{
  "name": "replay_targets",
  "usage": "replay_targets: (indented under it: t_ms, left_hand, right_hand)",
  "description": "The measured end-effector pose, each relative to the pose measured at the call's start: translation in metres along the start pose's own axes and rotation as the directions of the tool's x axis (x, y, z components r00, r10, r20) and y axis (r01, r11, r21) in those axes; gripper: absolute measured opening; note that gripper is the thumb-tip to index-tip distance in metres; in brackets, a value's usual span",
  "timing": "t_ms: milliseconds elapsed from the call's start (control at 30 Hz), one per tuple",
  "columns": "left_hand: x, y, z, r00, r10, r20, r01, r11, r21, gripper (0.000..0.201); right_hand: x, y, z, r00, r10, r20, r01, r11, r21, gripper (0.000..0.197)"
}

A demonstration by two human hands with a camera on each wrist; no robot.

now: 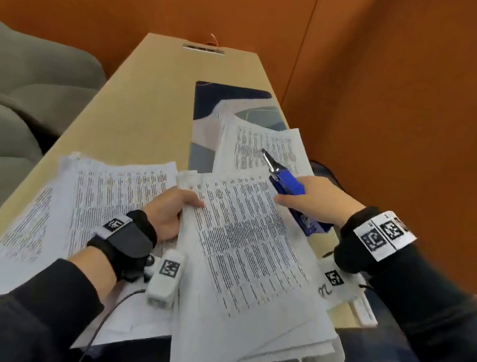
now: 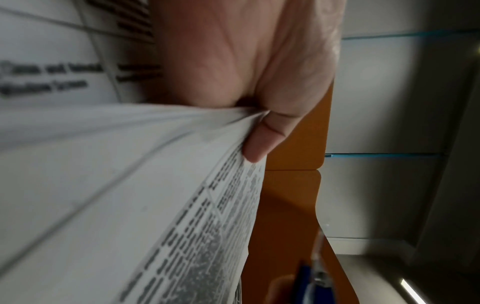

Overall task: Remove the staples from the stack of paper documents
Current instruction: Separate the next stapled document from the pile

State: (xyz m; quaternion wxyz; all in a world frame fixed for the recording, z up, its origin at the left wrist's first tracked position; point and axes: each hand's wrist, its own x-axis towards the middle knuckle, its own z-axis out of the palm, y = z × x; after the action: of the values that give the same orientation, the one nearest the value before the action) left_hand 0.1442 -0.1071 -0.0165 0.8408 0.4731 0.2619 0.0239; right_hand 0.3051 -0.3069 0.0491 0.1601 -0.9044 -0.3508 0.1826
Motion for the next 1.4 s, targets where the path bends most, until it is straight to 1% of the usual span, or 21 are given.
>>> replay_targets:
  t_ms: [33,100,133,200,300,400,467,567,733,900,967,1033,1100,1133,1167,1200,1233,1267,1300,1333,1400]
  left_hand:
    - [0.003,-0.002,-0.001,1.000,-0.006,0.012,0.006,1.000,-0.008,0.028]
    - [0.006,-0.003,-0.001,0.999,-0.011,0.033,0.012,0.999,-0.035,0.033]
    - [0.008,-0.003,-0.002,0.999,-0.012,0.030,0.013,0.999,-0.051,0.036]
    - [0.012,-0.004,-0.006,1.000,-0.002,0.009,0.003,0.997,-0.079,0.040]
    - [0.017,-0.005,-0.009,1.000,-0.001,0.023,0.004,0.995,-0.101,0.039]
    - [0.021,-0.007,-0.007,0.999,-0.023,0.027,0.023,1.000,-0.015,0.032]
    - [0.026,-0.010,-0.007,1.000,-0.011,-0.010,0.011,0.999,0.049,0.031]
    - [0.029,-0.013,-0.008,0.999,0.001,-0.044,0.002,0.996,0.087,0.030]
    - [0.032,-0.014,-0.009,0.999,-0.007,-0.042,0.012,0.992,0.124,0.035]
    - [0.030,-0.014,-0.008,1.000,0.015,-0.023,-0.012,0.990,0.142,0.033]
    - [0.030,-0.015,-0.009,0.999,0.036,-0.011,-0.034,0.990,0.139,0.035]
    - [0.029,-0.017,-0.011,0.998,0.064,0.019,-0.066,0.989,0.133,0.039]
    - [0.028,-0.018,-0.011,0.995,0.081,0.050,-0.087,0.987,0.136,0.040]
    - [0.027,-0.018,-0.011,0.995,0.084,0.055,-0.091,0.986,0.140,0.040]
    - [0.027,-0.018,-0.011,0.995,0.088,0.054,-0.095,0.985,0.146,0.039]
    - [0.027,-0.018,-0.010,0.994,0.090,0.058,-0.098,0.983,0.152,0.040]
    - [0.027,-0.017,-0.010,0.994,0.091,0.057,-0.099,0.982,0.161,0.040]
    - [0.026,-0.017,-0.009,0.995,0.089,0.054,-0.097,0.980,0.171,0.040]
    - [0.026,-0.018,-0.008,0.995,0.088,0.044,-0.095,0.978,0.187,0.040]
    - [0.026,-0.018,-0.007,0.996,0.087,0.035,-0.092,0.972,0.215,0.039]
    - [0.025,-0.018,-0.002,0.995,0.094,0.011,-0.093,0.951,0.295,0.038]
  right_hand:
    - [-0.001,-0.002,0.001,0.999,-0.019,0.050,0.019,1.000,-0.008,0.038]
    - [0.000,-0.004,0.009,0.986,-0.050,0.159,0.066,0.993,-0.095,0.053]
    - [0.002,-0.002,0.015,0.980,-0.073,0.185,0.098,0.987,-0.131,0.060]
    - [0.006,0.001,0.025,0.972,-0.138,0.190,0.159,0.982,-0.104,0.068]
    - [0.011,0.004,0.038,0.951,-0.226,0.212,0.235,0.972,-0.017,0.061]
    - [0.016,0.001,0.051,0.945,-0.254,0.207,0.257,0.966,0.013,0.055]
    - [0.020,-0.002,0.058,0.943,-0.262,0.203,0.268,0.964,-0.001,0.053]
    - [0.025,-0.008,0.059,0.932,-0.292,0.213,0.305,0.952,-0.028,0.051]
    - [0.027,-0.012,0.063,0.938,-0.291,0.187,0.309,0.949,-0.071,0.050]
    - [0.029,-0.026,0.071,0.949,-0.280,0.148,0.295,0.950,-0.097,0.053]
    - [0.033,-0.025,0.069,0.950,-0.258,0.176,0.264,0.964,-0.011,0.055]
    - [0.034,-0.024,0.063,0.924,-0.284,0.255,0.241,0.952,0.188,0.050]
    - [0.031,-0.023,0.056,0.901,-0.289,0.323,0.117,0.880,0.461,0.044]
    - [0.029,-0.023,0.053,0.897,-0.288,0.335,0.073,0.845,0.530,0.042]
    - [0.027,-0.023,0.051,0.900,-0.286,0.328,0.085,0.854,0.513,0.043]
    - [0.024,-0.025,0.050,0.910,-0.295,0.291,0.170,0.907,0.386,0.044]
    - [0.023,-0.025,0.051,0.917,-0.316,0.243,0.278,0.944,0.179,0.046]
    - [0.021,-0.026,0.052,0.917,-0.340,0.208,0.360,0.930,-0.068,0.048]
    - [0.021,-0.026,0.054,0.916,-0.354,0.189,0.397,0.870,-0.292,0.050]
    - [0.021,-0.028,0.056,0.916,-0.363,0.173,0.400,0.786,-0.472,0.053]
    - [0.021,-0.031,0.059,0.915,-0.368,0.165,0.373,0.617,-0.693,0.057]
